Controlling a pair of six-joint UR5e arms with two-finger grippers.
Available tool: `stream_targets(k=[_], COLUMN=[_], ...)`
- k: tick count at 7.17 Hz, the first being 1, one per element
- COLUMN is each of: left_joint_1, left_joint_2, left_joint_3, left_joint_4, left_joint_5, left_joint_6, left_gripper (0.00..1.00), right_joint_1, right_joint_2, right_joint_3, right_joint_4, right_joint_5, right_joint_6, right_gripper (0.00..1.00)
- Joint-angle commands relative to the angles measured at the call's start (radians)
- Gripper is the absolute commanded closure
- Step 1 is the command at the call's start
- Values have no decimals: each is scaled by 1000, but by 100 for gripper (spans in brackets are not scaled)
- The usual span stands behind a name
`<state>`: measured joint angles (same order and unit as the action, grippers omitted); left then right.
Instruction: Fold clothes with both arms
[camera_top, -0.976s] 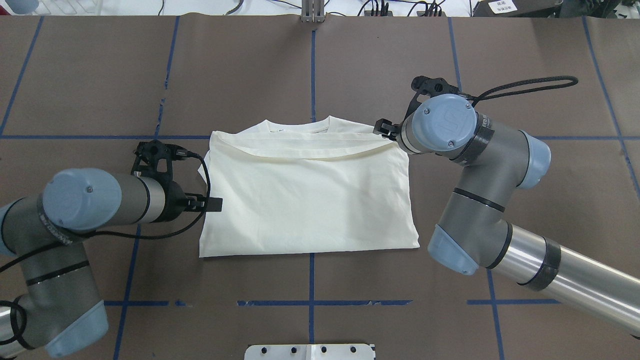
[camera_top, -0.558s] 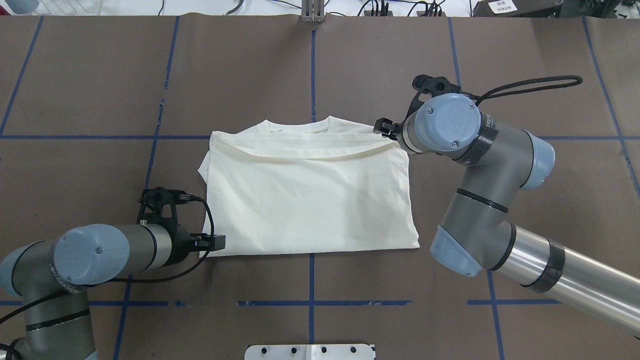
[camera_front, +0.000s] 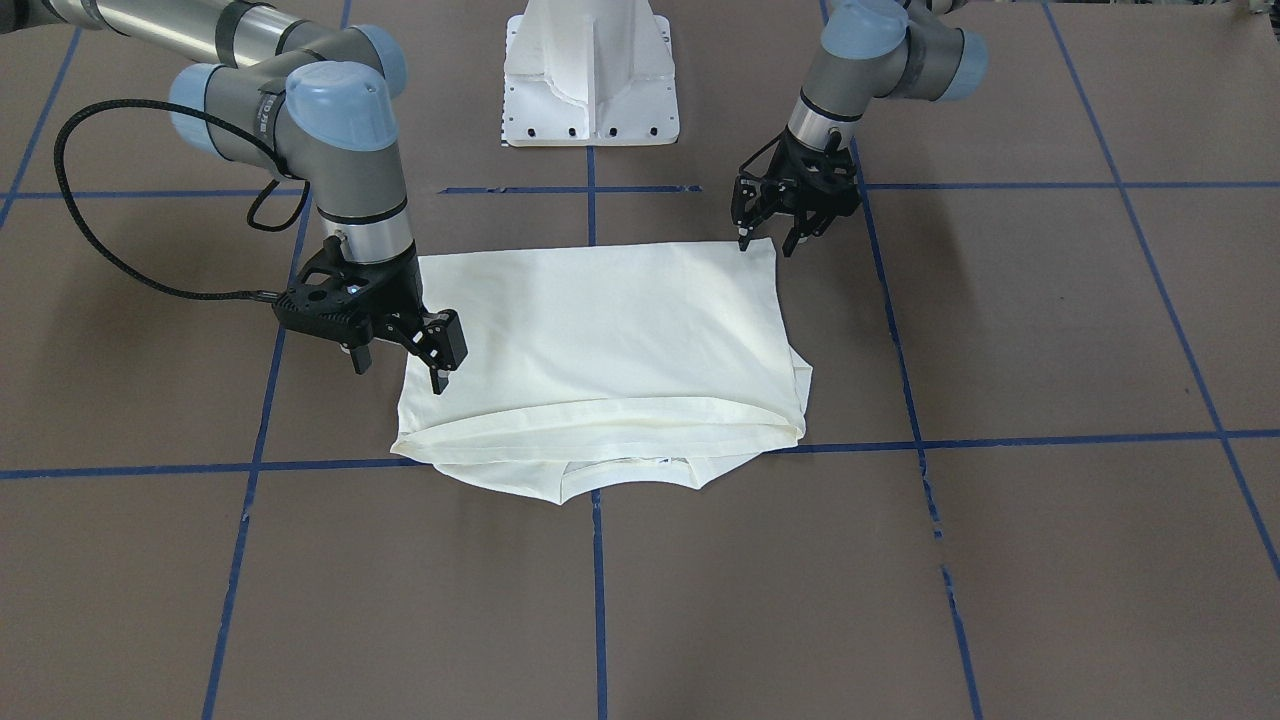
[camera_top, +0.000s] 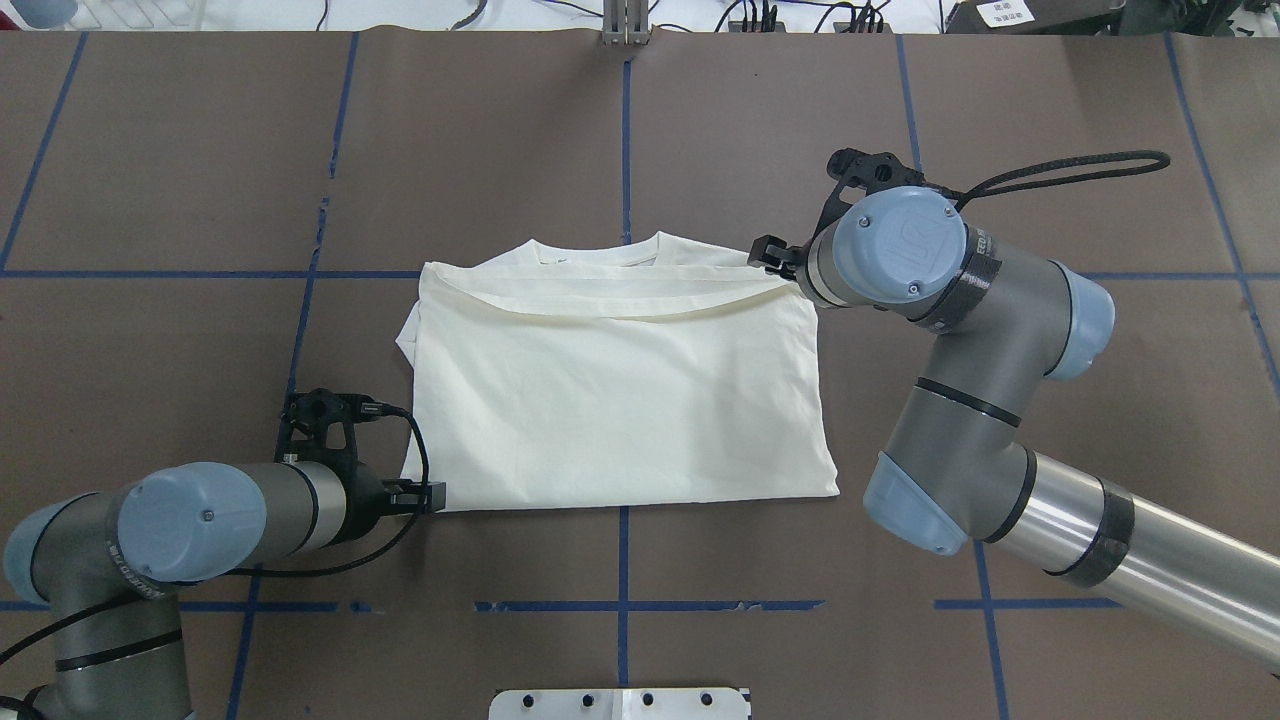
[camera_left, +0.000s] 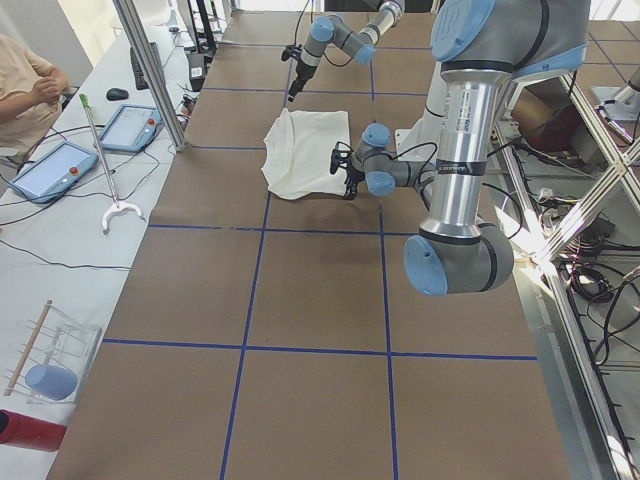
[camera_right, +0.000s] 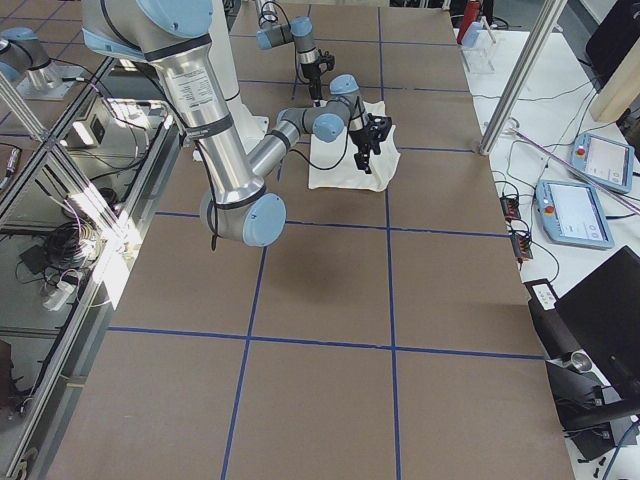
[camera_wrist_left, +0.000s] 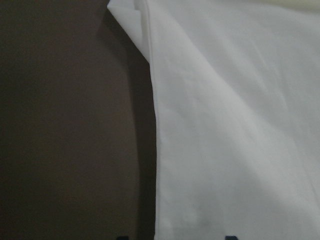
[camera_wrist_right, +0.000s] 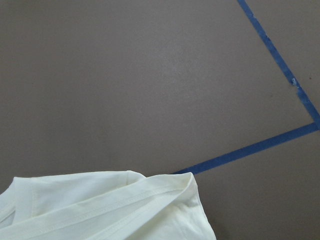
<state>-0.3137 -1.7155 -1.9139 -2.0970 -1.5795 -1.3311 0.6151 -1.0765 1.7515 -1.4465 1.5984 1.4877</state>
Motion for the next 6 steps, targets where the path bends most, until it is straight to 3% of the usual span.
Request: stream_targets(k=[1, 2, 3, 4, 6], left_joint_1=[13, 15, 15, 15, 4], left_joint_2=[-6, -6, -6, -4, 4], left_joint_3=[4, 6, 4, 4, -10], left_joint_4=[0, 0, 0, 0, 2], left_joint_5=[-1, -1, -1, 1, -4], left_joint_6=[0, 0, 0, 0, 39], left_gripper=[61, 67, 81, 100, 100], right_joint_1=[0, 0, 0, 0, 0], right_joint_2=[0, 0, 0, 0, 0], right_joint_3=[-1, 0, -1, -1, -1], right_joint_4=[0, 0, 0, 0, 0], right_joint_5=[0, 0, 0, 0, 0], right_joint_6=[-1, -1, -3, -3, -1], right_gripper=[0, 0, 0, 0, 0])
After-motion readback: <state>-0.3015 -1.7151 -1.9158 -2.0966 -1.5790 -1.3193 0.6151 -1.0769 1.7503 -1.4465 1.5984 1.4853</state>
